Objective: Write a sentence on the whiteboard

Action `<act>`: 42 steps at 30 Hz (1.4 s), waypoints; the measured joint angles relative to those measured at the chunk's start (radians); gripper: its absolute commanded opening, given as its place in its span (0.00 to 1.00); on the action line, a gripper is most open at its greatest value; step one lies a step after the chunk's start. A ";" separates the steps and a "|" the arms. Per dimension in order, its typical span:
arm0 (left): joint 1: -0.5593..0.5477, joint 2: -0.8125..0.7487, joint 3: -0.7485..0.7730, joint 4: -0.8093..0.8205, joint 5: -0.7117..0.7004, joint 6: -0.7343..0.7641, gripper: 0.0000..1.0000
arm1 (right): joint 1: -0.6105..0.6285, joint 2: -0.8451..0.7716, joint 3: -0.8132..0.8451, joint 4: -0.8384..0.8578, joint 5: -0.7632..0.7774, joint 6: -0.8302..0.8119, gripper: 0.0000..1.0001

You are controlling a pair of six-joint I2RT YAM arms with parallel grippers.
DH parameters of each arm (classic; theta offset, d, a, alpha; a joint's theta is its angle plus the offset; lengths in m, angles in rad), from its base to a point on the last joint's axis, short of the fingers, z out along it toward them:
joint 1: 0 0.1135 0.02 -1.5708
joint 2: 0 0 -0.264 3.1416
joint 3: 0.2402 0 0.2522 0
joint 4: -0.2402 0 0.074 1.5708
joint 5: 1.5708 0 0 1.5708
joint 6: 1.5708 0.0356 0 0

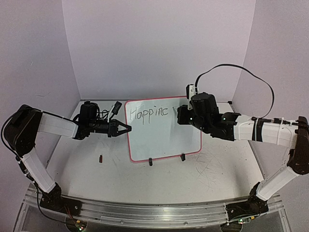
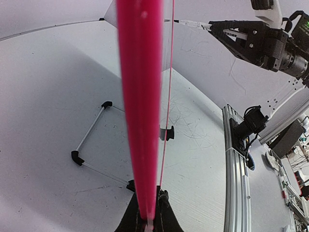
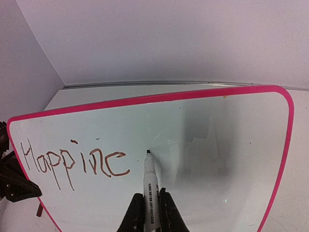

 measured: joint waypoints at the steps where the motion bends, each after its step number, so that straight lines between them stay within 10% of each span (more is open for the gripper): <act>1: 0.000 0.000 0.000 0.000 0.000 0.000 0.00 | 0.000 0.000 0.000 0.000 0.003 0.000 0.00; 42: 0.000 0.000 0.000 -0.001 -0.002 -0.001 0.00 | 0.013 0.024 0.001 -0.019 -0.020 0.007 0.00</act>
